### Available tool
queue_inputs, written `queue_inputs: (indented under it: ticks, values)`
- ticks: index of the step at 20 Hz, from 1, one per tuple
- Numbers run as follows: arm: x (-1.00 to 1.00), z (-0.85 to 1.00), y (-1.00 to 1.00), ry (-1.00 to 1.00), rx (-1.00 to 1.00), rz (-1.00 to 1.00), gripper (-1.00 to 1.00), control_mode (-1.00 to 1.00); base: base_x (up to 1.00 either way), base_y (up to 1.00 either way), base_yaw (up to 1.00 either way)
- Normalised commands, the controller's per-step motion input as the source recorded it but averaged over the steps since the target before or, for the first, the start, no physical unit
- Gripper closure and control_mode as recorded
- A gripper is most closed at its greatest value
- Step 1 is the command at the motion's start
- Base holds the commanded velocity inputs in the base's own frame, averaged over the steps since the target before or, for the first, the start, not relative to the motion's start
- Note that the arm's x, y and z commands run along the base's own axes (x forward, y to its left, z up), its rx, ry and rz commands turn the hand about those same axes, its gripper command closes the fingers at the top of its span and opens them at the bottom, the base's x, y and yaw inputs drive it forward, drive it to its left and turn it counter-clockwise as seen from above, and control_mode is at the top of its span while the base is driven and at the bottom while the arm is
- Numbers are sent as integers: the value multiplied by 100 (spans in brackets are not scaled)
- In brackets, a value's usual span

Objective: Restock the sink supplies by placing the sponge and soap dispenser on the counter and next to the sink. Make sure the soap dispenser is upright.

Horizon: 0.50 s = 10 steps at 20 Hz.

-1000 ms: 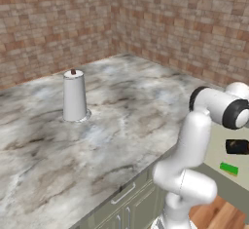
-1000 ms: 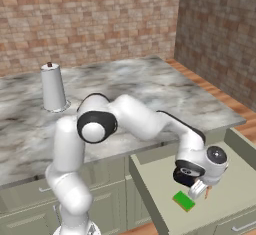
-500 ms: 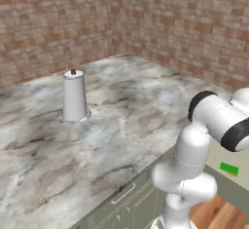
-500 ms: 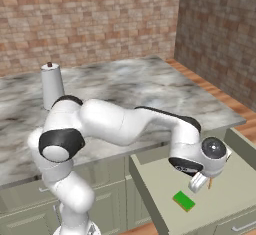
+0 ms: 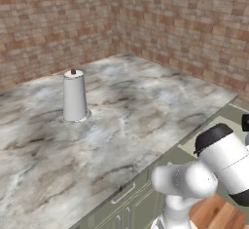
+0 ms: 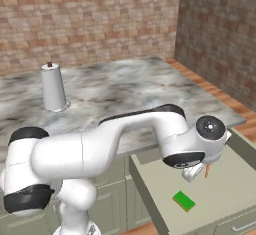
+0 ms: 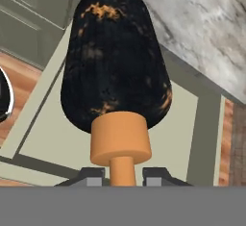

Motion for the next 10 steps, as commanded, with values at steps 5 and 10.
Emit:
queue_inputs:
  ticks: [5, 10]
  values:
    - [-13, 87, 63, 0, -1, 0, 100, -100, 0, 0, 0]
    - [0, 21, 95, 10, -3, 0, 100, -100, 0, 0, 0]
